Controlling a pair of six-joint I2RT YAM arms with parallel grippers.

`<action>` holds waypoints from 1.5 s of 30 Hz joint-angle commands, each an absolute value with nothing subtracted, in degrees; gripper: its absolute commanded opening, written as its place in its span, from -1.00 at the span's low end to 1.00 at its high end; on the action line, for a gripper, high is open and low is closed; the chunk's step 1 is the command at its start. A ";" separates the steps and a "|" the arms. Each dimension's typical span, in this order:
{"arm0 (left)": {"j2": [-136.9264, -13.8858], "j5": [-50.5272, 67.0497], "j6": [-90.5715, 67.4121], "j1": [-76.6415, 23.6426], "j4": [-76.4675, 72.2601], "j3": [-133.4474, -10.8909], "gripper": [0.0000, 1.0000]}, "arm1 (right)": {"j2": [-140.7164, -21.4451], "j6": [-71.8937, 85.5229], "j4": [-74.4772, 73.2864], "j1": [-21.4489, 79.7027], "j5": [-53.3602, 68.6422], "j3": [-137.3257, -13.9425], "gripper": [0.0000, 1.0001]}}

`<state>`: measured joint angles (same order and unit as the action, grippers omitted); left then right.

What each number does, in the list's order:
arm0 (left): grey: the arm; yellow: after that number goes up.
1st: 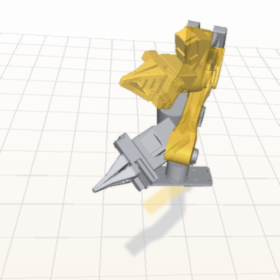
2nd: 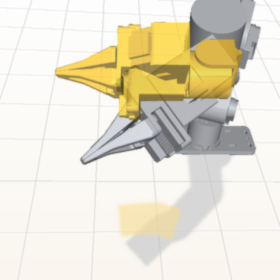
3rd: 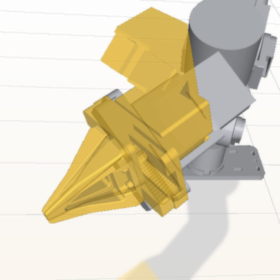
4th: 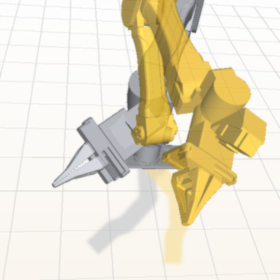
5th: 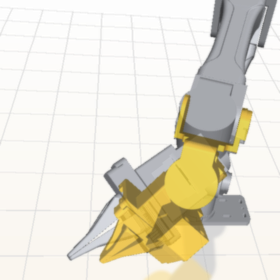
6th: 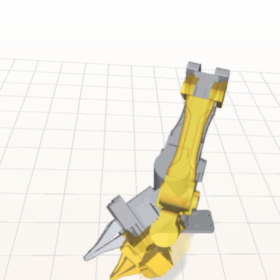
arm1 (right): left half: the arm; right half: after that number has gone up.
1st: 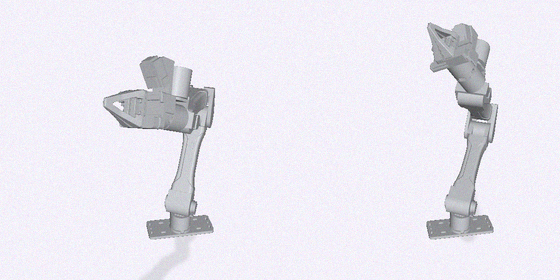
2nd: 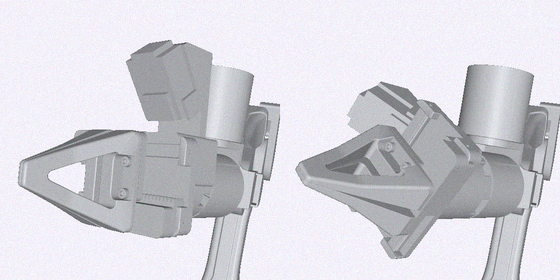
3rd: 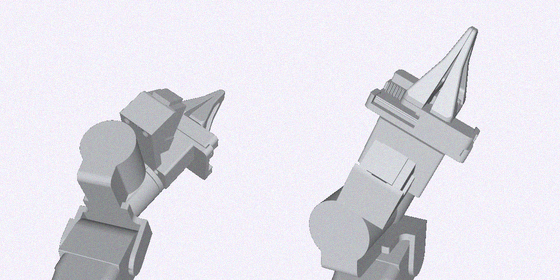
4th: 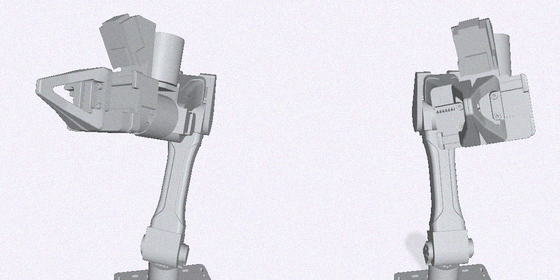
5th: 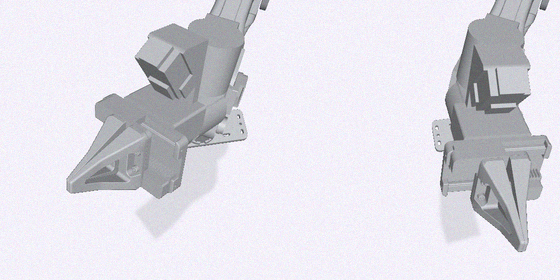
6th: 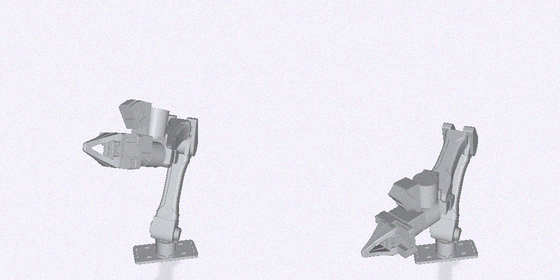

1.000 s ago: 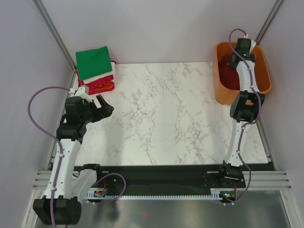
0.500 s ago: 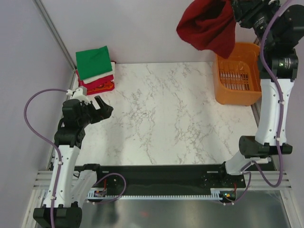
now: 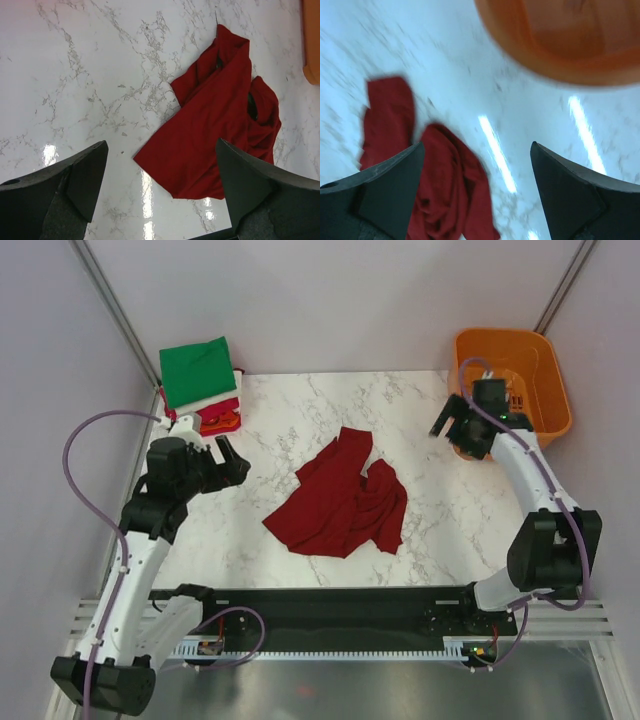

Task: Fold and stack the t-shirts
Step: Move the tshirt to the center of the board, then flatten the tshirt out

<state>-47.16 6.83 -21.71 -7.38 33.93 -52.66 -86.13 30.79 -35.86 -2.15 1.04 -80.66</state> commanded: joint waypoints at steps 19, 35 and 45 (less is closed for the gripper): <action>-70.93 3.87 -40.69 -17.57 28.40 -43.60 0.46 | -78.75 25.23 -35.94 17.49 -4.75 -59.41 0.87; -80.24 1.93 -42.28 -20.13 17.41 -37.71 0.28 | -77.26 25.31 -36.47 17.49 -4.57 -54.58 0.88; -82.62 2.55 -41.57 -20.21 14.50 -36.39 -0.95 | -74.80 28.29 -35.86 17.40 -0.18 -49.23 0.87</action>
<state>-81.91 3.51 -41.67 -19.90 16.21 -37.41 -76.84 26.44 -36.42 17.41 -2.22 -51.99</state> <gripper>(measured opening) 0.095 0.938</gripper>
